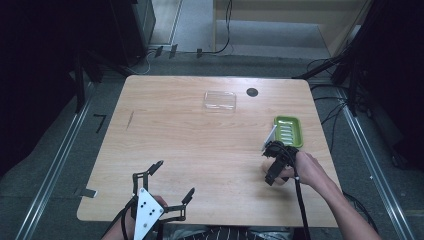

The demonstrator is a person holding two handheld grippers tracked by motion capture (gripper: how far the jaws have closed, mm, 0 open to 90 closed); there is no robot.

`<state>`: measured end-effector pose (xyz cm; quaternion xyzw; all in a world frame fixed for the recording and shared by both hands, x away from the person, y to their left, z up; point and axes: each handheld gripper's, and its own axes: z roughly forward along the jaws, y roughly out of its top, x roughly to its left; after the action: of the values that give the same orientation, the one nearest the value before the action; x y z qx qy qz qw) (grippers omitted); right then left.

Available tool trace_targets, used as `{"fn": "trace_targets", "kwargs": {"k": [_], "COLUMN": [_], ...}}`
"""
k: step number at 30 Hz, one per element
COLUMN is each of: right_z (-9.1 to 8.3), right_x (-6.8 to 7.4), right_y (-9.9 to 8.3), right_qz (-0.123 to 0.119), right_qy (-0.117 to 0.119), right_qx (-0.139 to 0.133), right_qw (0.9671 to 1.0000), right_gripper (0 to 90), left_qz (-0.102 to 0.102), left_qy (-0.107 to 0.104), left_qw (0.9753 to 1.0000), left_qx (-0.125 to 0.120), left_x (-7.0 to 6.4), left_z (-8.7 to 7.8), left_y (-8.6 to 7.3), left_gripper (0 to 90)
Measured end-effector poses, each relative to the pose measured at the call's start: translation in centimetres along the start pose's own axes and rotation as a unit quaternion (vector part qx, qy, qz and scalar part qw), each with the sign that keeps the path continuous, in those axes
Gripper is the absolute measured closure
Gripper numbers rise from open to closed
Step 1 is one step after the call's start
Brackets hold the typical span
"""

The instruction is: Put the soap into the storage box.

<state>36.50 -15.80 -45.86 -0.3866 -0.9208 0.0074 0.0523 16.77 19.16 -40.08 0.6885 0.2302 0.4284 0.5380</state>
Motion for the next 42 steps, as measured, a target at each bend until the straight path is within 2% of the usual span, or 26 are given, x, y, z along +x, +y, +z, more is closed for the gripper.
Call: {"fn": "trace_targets", "kwargs": {"k": [11, 13, 17, 23, 26, 32, 42], "right_z": [0.8, 0.8, 0.8, 0.8, 0.8, 0.6, 0.7], "right_x": [-0.9, -0.9, -1.0, -1.1, -1.2, -1.0, -0.7], "right_y": [0.9, 0.9, 0.8, 0.7, 0.7, 0.6, 0.4], "right_qz": [0.004, 0.003, 0.012, 0.02, 0.025, 0.021, 0.013], "right_qy": [0.002, 0.002, 0.002, -0.009, -0.01, -0.006, -0.016], "right_qx": [0.001, 0.0, -0.011, -0.017, -0.02, -0.024, -0.031], "right_qw": [1.0, 1.0, 0.9999, 0.9996, 0.9994, 0.9995, 0.9993], "right_gripper": [0.4, 2.8, 13.9, 24.8, 25.6, 33.1, 33.9], "left_qz": [0.0, 0.0, 0.0, 0.0, 0.0, 0.0, -0.001], "left_qy": [0.0, 0.0, 0.0, 0.0, 0.0, 0.0, 0.0], "left_qw": [1.0, 1.0, 1.0, 1.0, 1.0, 1.0, 1.0], "left_qx": [0.0, -0.001, 0.0, -0.002, -0.001, -0.001, -0.001], "left_x": [0.0, 0.0, 0.0, 0.0, 0.0, 0.0, 0.0], "left_z": [0.0, 0.0, 0.0, 0.0, 0.0, 0.0, -0.1], "left_y": [0.0, 0.0, 0.0, 0.0, 0.0, 0.0, 0.0], "left_gripper": [1.1, 1.1, 1.1, 1.1, 1.1, 1.1, 1.1]}}
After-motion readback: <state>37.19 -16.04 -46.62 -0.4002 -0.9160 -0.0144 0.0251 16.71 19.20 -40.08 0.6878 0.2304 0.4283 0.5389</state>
